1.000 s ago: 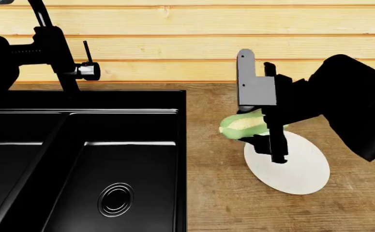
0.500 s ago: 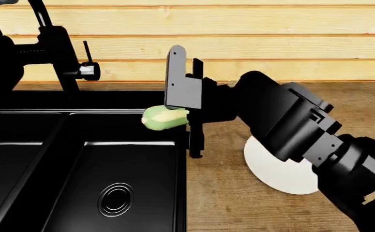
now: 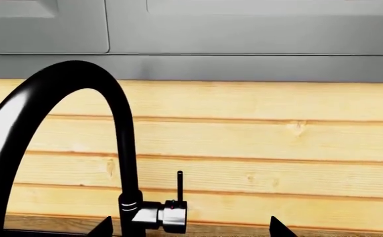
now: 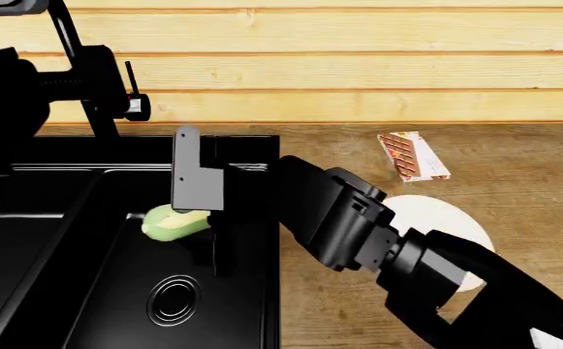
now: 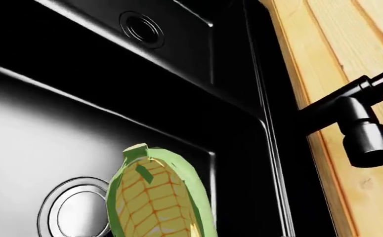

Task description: Pick the corn from the counter and place it in the sink. Then turn on the sink faucet.

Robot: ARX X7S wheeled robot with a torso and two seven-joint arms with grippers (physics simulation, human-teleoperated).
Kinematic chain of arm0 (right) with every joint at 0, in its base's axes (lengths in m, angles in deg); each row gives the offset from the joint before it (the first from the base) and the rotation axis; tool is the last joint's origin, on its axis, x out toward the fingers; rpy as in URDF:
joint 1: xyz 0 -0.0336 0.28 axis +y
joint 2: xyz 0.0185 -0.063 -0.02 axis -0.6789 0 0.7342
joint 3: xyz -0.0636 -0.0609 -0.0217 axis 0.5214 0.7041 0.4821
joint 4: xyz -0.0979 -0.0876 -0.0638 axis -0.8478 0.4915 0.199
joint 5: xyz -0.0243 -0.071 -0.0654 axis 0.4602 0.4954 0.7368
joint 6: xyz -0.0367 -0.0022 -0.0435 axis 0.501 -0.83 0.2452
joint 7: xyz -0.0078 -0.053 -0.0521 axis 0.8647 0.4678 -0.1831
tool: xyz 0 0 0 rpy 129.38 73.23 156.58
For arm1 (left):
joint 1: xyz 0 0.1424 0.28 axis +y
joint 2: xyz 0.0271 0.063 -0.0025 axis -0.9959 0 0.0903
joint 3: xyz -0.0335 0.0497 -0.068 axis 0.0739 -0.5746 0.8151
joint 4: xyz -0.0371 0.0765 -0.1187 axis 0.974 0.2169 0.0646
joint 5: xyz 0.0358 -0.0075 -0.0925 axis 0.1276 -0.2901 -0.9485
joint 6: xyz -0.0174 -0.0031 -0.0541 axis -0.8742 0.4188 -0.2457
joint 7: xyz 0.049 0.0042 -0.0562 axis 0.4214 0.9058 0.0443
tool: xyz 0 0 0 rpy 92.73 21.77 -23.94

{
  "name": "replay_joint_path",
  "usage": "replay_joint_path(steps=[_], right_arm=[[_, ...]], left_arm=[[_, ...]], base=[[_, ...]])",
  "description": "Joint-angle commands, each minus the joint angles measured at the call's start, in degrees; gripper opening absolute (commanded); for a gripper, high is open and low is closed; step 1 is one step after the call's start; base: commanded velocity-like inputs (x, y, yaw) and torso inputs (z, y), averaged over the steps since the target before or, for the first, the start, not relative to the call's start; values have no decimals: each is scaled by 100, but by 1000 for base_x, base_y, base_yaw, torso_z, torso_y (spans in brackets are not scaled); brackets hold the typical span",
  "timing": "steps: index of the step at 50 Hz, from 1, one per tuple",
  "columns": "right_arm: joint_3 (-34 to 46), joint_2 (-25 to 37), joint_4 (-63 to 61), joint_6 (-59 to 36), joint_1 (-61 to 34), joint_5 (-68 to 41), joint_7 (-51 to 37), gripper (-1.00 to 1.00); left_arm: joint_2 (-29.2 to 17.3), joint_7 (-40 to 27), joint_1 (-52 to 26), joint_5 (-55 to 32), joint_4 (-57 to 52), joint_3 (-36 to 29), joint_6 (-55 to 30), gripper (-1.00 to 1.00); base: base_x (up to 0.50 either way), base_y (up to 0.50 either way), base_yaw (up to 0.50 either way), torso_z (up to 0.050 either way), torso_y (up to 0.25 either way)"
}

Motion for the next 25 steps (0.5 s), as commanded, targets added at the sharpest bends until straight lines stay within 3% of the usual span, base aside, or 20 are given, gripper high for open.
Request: replay_joint_path(steps=[1,8,20,21,25], right_arm=[[484,-534,1025,727,17,-120,-123,-100],[1922,-537,1362,1068,-389,-1174,-629,-100],[2202,-537,1414,1096,-365,-1382,-645,-100],[2182,-537,1422,1094,-395,-1398,-699,100],[2201,-535,1431,1140,-435,-1426,-667,100]], left_arm=[[23,126,69,108,43,-41,70,100],[24,189,94,174,96,-63,104,100],[0,234,209,218,96,-50,180,100],[1,249,223,238,104,-57,189,100],[-13,249,237,233,101,-54,195,100]], base=[[0,0,0,0,0],[0,0,0,0,0],[0,0,0,0,0],[0,0,0,0,0],[0,0,0,0,0]])
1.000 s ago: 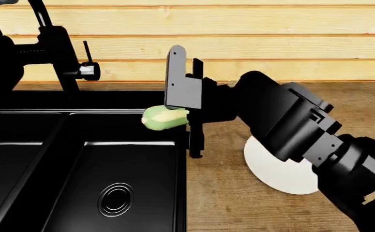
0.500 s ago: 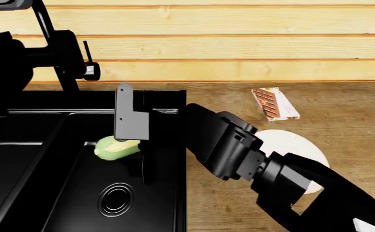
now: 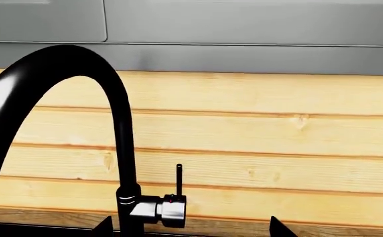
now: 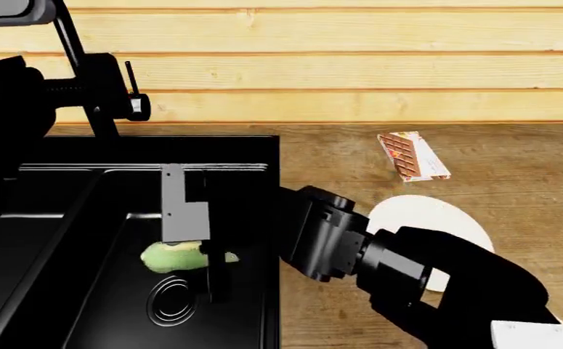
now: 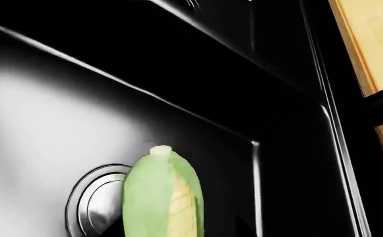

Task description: Pick the corn from the counter and place it in the sink. Then turn on the sink faucet.

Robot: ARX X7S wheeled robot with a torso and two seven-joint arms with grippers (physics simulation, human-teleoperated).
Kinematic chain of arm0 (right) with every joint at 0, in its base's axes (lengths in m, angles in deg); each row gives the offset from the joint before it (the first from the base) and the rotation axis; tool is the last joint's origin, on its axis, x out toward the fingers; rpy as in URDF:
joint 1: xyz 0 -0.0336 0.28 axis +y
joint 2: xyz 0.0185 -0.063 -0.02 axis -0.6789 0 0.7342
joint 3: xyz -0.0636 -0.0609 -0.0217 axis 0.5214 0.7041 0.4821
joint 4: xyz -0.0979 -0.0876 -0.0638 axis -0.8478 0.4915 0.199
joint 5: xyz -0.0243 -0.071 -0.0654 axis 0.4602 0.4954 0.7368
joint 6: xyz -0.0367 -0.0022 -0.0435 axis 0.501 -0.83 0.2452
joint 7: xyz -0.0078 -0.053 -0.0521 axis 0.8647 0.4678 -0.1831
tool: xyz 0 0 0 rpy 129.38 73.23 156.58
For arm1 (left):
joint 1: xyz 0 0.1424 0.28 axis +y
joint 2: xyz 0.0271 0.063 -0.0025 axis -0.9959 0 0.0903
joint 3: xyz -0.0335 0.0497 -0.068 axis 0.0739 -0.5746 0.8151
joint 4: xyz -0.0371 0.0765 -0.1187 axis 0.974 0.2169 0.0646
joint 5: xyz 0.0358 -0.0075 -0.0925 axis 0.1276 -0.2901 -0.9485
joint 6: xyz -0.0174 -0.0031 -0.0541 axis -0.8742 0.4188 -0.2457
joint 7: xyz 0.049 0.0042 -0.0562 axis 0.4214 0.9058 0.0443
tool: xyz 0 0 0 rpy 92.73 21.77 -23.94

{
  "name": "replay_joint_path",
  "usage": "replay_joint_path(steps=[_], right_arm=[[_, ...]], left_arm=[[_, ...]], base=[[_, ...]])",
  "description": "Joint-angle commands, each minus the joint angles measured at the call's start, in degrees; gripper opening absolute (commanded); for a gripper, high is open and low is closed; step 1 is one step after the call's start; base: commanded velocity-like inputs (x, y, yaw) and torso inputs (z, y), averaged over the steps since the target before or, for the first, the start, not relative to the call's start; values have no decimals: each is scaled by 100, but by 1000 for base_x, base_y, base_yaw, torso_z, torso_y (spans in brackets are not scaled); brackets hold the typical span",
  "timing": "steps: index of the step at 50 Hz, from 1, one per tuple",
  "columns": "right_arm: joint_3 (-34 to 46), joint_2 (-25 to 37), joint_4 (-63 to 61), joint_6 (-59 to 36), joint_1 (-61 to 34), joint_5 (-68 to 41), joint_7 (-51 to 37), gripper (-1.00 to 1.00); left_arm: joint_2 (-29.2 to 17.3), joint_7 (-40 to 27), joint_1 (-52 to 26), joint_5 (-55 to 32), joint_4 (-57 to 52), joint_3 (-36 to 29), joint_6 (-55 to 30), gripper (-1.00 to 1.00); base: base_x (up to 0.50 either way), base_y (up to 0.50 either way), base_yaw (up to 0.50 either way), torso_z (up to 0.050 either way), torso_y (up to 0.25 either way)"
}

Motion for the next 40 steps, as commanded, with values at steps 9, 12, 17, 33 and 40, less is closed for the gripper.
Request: replay_joint_path(steps=[9,12,17,33,40], right_arm=[[275,-43,97,230,-166,-282,-113,100],[251,-41,52,241,-174,-320,-124,100],[46,91,-239,144,-391,-563,-95,100],[-647,1669,-1501,-695,-1558,-1208,-268,100],[-1392,2034,-1333,-774,-1628,-1734,-931,100]], left_arm=[[-27,31,83,16,-14,-3,60,100],[-29,38,93,37,-12,-19,61,100],[-44,28,82,14,-19,-9,63,100],[37,70,99,97,-26,-88,116,100],[101,69,88,105,-31,-142,119,100]], base=[[0,0,0,0,0],[0,0,0,0,0],[0,0,0,0,0],[0,0,0,0,0],[0,0,0,0,0]])
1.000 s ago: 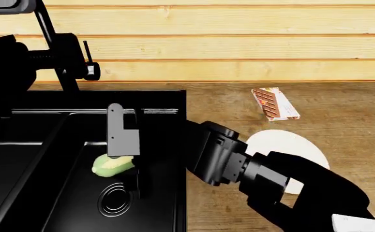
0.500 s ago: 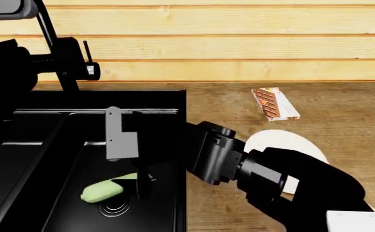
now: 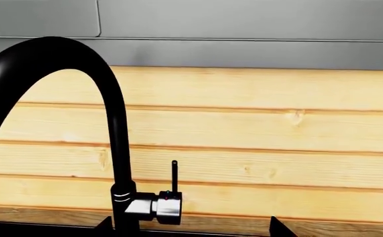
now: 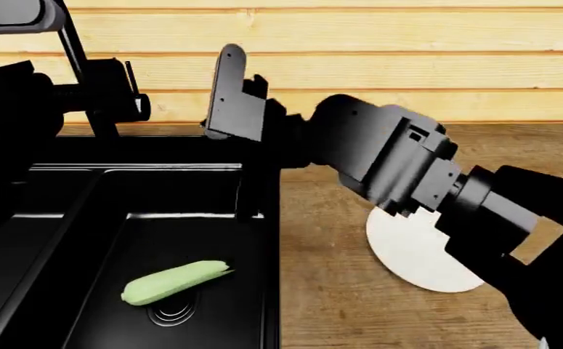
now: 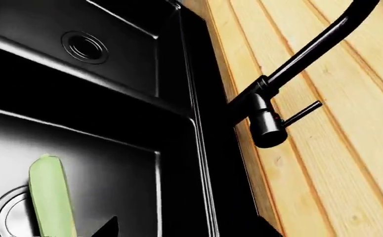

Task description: Pick the corn from the counter and place it in the sink. Then turn on the sink faucet.

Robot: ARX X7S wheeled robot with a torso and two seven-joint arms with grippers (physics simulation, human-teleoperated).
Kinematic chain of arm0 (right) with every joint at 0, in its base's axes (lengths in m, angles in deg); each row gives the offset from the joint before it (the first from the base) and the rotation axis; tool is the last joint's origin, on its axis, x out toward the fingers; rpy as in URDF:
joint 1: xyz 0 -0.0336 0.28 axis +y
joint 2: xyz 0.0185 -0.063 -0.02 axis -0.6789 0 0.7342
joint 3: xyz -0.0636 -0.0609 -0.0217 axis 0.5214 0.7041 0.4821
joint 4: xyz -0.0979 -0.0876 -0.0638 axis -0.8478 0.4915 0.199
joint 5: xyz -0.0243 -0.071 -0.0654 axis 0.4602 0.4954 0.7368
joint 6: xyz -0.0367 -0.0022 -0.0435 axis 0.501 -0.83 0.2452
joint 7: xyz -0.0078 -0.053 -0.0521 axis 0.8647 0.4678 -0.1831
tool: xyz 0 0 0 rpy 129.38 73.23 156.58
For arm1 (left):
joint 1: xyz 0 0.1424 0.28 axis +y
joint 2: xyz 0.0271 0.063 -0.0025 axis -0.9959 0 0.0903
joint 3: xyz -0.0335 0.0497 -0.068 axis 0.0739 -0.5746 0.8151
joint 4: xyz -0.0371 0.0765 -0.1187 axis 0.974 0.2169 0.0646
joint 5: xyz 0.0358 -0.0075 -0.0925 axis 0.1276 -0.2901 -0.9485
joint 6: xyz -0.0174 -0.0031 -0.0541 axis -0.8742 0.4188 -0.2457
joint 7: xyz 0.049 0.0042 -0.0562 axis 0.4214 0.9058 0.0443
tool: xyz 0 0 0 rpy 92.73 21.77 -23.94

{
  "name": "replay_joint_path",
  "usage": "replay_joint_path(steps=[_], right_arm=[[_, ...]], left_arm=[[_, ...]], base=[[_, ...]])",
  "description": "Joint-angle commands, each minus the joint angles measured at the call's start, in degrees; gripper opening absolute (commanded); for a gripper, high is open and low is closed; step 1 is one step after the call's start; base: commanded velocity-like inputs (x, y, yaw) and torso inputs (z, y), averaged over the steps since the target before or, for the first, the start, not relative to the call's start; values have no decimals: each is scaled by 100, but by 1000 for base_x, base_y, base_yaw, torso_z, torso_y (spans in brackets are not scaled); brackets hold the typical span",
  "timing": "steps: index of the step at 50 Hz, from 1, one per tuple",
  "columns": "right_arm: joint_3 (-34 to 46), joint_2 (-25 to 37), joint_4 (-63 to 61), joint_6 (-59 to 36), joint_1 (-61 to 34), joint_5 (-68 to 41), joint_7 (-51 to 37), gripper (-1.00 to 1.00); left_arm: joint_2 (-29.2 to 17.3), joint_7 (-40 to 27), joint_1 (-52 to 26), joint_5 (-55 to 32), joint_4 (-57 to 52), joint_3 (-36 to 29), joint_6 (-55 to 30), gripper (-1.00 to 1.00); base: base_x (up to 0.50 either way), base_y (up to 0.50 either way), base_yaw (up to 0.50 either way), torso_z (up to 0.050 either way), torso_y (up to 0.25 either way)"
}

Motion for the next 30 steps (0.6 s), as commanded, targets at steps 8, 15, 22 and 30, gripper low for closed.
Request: replay_joint_path(steps=[8,15,22,30], right_arm=[[-1497,1205,169,-749,-411,-1044,-1943,100],[-1993,1614,105,-1072,-489,-1407,-2881,100],[-2369,1674,414,-1043,-643,-1559,-3372,100],[-2487,1907,80,-1074,-611,-1628,-3640,100]], left_arm=[[186,38,-91,59,37,-148,17,100],[266,152,-144,230,79,-267,42,100],[367,389,-242,527,236,-399,140,100],[567,1086,-237,1545,674,-794,672,100]], base=[[0,0,0,0,0],[0,0,0,0,0],[0,0,0,0,0],[0,0,0,0,0]])
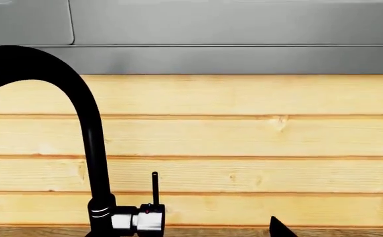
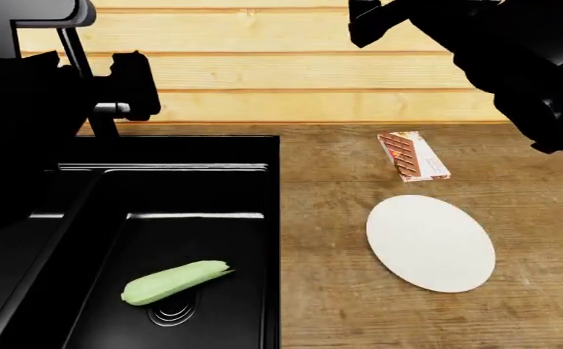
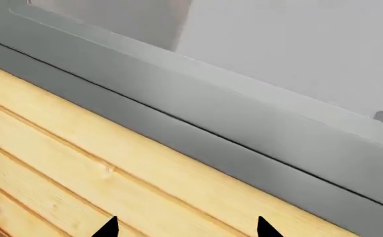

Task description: Pick the corn from the counter and place it in the sink. Then turn on the sink faucet.

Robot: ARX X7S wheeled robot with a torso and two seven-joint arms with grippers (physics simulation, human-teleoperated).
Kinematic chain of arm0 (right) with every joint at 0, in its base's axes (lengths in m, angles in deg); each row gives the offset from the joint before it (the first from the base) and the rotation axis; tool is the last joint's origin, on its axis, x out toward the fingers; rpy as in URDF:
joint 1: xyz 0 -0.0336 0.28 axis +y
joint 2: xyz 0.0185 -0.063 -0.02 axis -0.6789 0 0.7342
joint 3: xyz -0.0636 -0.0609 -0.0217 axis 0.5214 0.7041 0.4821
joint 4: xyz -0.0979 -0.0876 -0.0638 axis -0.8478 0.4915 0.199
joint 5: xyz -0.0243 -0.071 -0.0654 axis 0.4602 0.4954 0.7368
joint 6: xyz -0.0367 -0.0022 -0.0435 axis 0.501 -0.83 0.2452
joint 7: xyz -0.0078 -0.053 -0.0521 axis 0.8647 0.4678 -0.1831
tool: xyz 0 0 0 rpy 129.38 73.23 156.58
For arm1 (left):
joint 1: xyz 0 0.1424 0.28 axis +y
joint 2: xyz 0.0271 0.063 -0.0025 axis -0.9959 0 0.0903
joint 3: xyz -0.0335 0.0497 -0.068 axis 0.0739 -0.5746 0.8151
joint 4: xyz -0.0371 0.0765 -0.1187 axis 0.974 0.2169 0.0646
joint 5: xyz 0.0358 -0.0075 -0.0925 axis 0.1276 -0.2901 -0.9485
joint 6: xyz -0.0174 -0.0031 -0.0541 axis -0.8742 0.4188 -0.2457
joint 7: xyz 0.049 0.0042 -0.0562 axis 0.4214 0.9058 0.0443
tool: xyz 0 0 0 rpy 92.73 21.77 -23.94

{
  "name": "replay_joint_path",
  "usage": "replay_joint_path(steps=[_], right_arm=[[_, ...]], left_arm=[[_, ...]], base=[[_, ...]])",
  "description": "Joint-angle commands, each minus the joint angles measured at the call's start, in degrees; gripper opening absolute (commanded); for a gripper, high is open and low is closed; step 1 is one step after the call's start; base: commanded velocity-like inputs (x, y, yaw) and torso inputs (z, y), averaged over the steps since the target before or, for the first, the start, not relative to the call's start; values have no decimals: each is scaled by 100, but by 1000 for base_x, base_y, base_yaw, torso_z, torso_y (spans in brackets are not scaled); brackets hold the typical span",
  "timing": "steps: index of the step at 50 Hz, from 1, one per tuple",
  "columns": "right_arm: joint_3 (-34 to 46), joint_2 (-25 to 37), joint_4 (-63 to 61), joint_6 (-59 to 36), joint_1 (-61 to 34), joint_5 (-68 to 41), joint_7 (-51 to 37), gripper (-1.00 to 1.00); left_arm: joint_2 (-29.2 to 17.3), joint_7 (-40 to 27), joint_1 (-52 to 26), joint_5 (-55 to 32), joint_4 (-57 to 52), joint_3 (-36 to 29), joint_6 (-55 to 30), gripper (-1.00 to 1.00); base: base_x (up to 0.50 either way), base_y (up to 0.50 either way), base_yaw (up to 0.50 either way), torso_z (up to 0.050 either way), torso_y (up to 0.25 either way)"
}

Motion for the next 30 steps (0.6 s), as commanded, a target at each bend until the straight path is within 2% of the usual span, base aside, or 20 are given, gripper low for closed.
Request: replay_joint_path(steps=[1,2,12,30], right_arm=[[-398,346,-198,-129,-21,-281,-641,100],[-380,381,-251,-121,-1,-247,-670,100],[-445,493,-415,-83,92,-305,-717,100],[-506,579,-515,60,288,-327,-725,100]], left_arm=[[238,669,-40,1021,463,-408,524,100],[266,758,-69,1340,590,-568,632,100],[650,1534,-321,2307,1733,-929,1471,100],[1846,2938,-869,3613,4857,-1435,3392,100]], base=[[0,0,0,0,0],[0,0,0,0,0],[0,0,0,0,0],[0,0,0,0,0]])
